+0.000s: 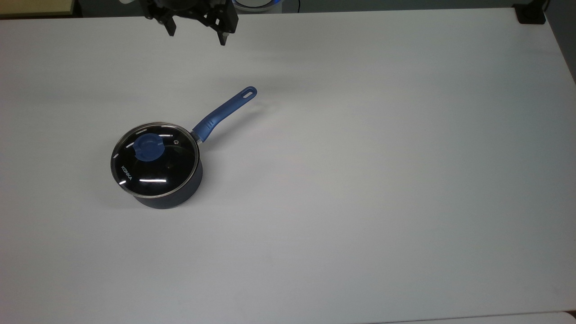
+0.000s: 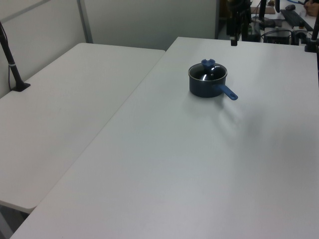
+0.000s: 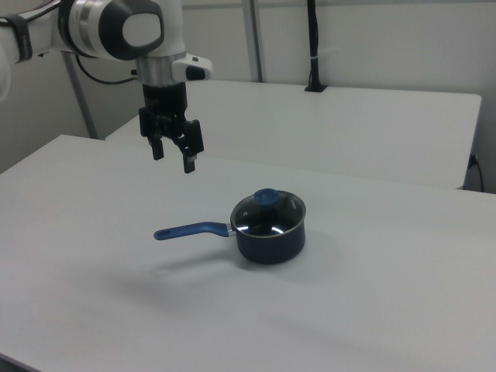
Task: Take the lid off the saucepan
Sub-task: 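Move the open gripper down over the blue knob of the glass lid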
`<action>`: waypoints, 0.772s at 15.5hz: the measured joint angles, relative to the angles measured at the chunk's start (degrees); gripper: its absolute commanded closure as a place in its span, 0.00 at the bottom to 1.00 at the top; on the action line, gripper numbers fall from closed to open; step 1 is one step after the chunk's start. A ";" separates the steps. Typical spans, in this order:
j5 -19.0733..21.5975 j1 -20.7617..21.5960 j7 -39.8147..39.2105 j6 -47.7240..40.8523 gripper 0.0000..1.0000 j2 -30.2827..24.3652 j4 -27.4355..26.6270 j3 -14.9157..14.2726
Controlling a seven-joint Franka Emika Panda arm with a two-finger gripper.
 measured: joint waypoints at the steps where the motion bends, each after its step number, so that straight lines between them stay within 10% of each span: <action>1: -0.23 -0.17 0.00 0.25 0.00 0.00 0.03 -0.16; 12: -2.49 -2.03 -0.79 10.92 0.00 3.66 0.06 -0.39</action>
